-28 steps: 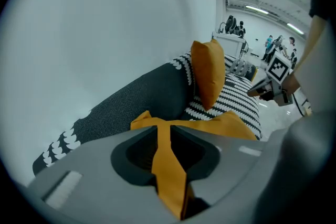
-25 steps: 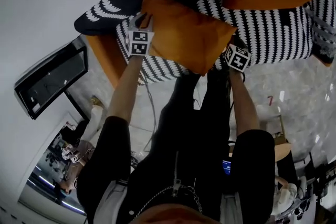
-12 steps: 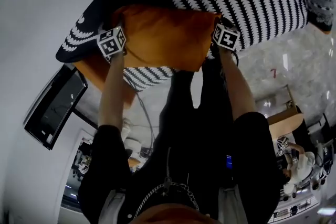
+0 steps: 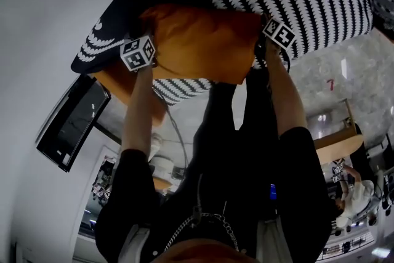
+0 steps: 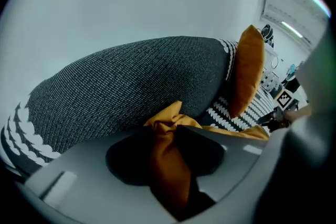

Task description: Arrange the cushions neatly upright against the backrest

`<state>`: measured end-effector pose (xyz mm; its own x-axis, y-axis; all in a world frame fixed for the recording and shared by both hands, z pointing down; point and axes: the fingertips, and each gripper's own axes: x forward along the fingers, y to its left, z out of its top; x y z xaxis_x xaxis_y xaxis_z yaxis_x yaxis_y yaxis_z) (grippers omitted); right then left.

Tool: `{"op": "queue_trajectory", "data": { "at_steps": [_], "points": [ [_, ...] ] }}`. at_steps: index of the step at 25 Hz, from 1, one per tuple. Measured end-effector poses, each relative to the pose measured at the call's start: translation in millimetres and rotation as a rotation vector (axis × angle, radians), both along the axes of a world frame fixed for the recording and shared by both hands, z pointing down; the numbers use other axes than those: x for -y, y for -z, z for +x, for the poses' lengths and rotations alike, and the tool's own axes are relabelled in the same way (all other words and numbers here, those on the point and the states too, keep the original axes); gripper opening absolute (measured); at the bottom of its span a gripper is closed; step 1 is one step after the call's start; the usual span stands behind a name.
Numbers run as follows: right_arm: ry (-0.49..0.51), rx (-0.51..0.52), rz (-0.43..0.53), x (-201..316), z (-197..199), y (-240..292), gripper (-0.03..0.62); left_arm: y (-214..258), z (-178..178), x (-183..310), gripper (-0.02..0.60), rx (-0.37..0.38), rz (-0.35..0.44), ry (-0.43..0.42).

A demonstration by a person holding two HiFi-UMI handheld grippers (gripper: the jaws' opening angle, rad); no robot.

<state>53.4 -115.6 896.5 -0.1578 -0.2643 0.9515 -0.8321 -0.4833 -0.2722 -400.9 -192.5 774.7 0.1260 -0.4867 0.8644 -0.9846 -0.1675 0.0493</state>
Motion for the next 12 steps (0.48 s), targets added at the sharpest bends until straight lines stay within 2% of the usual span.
{"op": "queue_trajectory", "data": {
  "at_steps": [2, 5, 7, 10, 12],
  "points": [
    [0.017, 0.011, -0.035, -6, 0, -11, 0.192, -2, 1, -3, 0.138, 0.0, 0.005, -0.009],
    [0.108, 0.017, -0.059, -9, -6, -20, 0.192, 3, 2, -6, 0.096, 0.008, 0.019, -0.019],
    [0.118, 0.041, -0.061, -14, -11, -20, 0.184, 7, 3, -10, 0.074, 0.018, 0.029, -0.032],
    [0.088, 0.095, -0.054, -19, -17, -19, 0.108, 11, 7, -14, 0.052, 0.034, 0.055, -0.048],
    [0.102, 0.091, -0.055, -22, -19, -17, 0.057, 14, 8, -18, 0.046, 0.035, 0.064, -0.049]
  ]
}}
